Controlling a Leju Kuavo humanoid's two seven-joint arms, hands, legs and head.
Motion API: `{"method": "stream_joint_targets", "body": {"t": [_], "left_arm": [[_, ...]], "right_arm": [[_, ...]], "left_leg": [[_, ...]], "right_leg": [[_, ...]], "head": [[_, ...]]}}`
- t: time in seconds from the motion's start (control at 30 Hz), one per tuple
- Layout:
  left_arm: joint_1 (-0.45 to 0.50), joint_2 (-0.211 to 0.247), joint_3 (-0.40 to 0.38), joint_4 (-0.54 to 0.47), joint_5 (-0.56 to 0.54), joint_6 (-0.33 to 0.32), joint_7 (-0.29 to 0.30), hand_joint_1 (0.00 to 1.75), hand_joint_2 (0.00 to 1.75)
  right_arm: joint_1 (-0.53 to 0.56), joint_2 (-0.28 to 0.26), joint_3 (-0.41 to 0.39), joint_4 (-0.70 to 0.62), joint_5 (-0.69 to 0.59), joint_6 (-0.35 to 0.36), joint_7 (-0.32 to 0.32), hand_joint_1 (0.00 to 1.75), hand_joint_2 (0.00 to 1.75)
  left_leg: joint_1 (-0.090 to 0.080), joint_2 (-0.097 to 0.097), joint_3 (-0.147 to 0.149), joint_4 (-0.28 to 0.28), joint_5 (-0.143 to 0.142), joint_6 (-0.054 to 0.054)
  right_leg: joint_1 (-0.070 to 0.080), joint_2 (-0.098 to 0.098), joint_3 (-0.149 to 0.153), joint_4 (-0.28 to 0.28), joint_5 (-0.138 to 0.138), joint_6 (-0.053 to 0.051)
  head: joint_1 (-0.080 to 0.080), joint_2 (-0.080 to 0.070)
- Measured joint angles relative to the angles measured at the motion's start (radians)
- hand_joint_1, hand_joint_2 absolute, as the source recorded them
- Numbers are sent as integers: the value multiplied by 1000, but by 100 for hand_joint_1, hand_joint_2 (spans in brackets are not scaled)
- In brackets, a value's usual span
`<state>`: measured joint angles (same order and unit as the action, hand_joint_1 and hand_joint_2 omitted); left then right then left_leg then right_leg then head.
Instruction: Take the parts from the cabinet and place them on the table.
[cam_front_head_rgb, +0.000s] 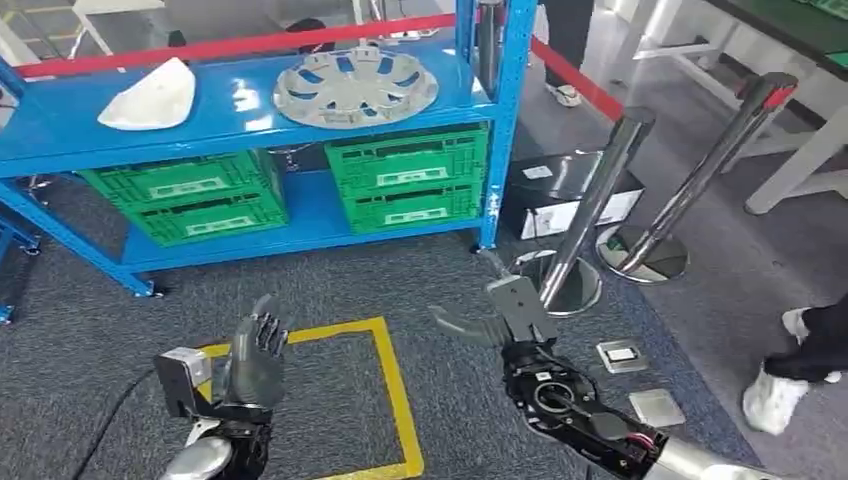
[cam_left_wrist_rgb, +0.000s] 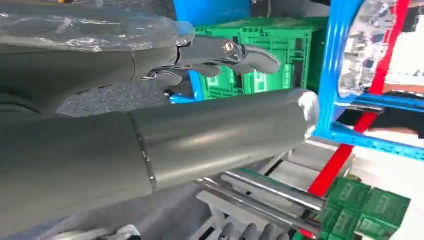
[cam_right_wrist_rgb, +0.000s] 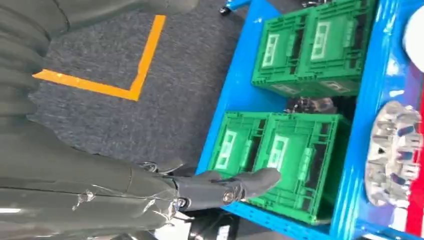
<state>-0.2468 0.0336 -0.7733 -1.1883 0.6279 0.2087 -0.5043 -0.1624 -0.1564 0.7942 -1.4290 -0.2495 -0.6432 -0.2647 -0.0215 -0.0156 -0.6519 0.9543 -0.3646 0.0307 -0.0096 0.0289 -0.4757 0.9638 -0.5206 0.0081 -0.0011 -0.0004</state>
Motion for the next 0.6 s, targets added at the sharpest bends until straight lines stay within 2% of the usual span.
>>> {"method": "stream_joint_targets", "body": {"t": [0.03,0.07,0.1,0.13,0.17,0.2,0.23,0.27,0.3,0.33,0.37,0.4,0.43,0.47,0.5,0.53,0.57,0.6], "left_arm": [[-1,0,0,0,0,1,0,0,0],[-3,-1,0,0,-2,0,-2,0,0],[-3,-3,0,-1,-2,0,-3,0,0],[-4,-2,0,-1,-2,0,-4,0,0],[-5,-2,0,-1,-2,0,-4,0,0],[-4,-2,0,-1,-2,0,-4,0,0],[-3,-2,0,-1,-2,0,-4,0,0],[-2,-2,0,-1,-2,0,-4,0,0],[0,-2,0,-1,-2,0,-4,0,0],[0,-2,0,-1,-2,0,-4,0,0],[0,-2,0,-1,-2,0,-4,0,0],[0,-2,0,-1,-2,0,-4,0,0],[-2,-2,-1,0,0,0,-4,0,0],[-3,-2,-2,1,3,0,-5,0,0],[-6,-2,-2,1,5,0,-6,0,0],[-6,-2,-3,1,7,0,-6,0,0],[-9,-3,-3,1,9,0,-9,0,0],[-11,-2,-4,1,11,0,-10,0,0]], "right_arm": [[2,0,1,-1,0,0,0,0,175],[-1,0,0,-3,1,1,-1,0,175],[-1,0,0,-2,2,1,-1,0,175],[-3,0,0,-2,2,1,-2,0,175],[-3,0,0,-2,2,1,-2,0,175],[-1,0,0,-2,2,1,-2,0,175],[1,0,0,-2,2,2,-2,0,175],[3,0,0,-2,2,2,-2,0,175],[2,0,0,-2,2,2,-2,0,175],[2,-2,0,-2,2,2,-2,0,175],[2,-3,0,-2,2,2,-2,0,175],[2,-4,0,-2,2,2,-2,0,175],[3,-5,0,-1,2,3,-3,0,175],[2,-5,1,0,0,3,-3,0,175],[4,-5,1,0,0,5,-6,0,175],[4,-5,1,0,-1,6,-6,0,175],[1,-5,1,0,-1,9,-8,0,175],[1,-5,0,0,-1,14,-9,0,175]], "left_leg": [[4,-1,7,-14,2,2],[6,-1,28,-18,-3,7],[9,0,45,-25,-2,5],[9,1,59,-25,-11,11],[9,2,67,-25,-20,13],[9,3,75,-25,-28,13],[9,3,84,-25,-38,13],[9,2,96,-24,-47,13],[10,2,111,-23,-58,12],[10,1,126,-23,-69,11],[11,0,143,-22,-82,8],[11,1,157,-21,-94,4],[6,1,166,-15,-104,-1],[6,-3,164,-16,-111,-5],[7,-1,163,-20,-120,-13],[7,0,168,0,-112,-19],[4,-1,170,1,-110,-23],[9,1,160,28,-112,-27]], "right_leg": [[0,0,5,20,16,5],[2,0,10,22,15,11],[0,-9,-9,54,11,14],[1,-14,-36,119,7,16],[0,-15,-82,198,-10,19],[-1,-15,-127,263,-42,23],[-1,-17,-166,308,-83,26],[-1,-18,-191,322,-108,31],[-2,-19,-196,294,-101,32],[-3,-20,-185,236,-66,32],[-4,-21,-163,151,-5,31],[-4,-22,-142,67,71,30],[-3,-24,-141,11,135,25],[0,-25,-135,13,96,11],[3,-21,-121,12,109,4],[3,-20,-123,6,109,-4],[1,-20,-109,6,109,-11],[-5,-18,-96,2,107,-14]], "head": [[3,0],[5,0],[9,0],[12,0],[20,0],[22,0],[23,0],[27,0],[32,0],[38,0],[41,0],[46,0],[48,0],[44,0],[37,0],[37,0],[37,0],[34,0]]}}
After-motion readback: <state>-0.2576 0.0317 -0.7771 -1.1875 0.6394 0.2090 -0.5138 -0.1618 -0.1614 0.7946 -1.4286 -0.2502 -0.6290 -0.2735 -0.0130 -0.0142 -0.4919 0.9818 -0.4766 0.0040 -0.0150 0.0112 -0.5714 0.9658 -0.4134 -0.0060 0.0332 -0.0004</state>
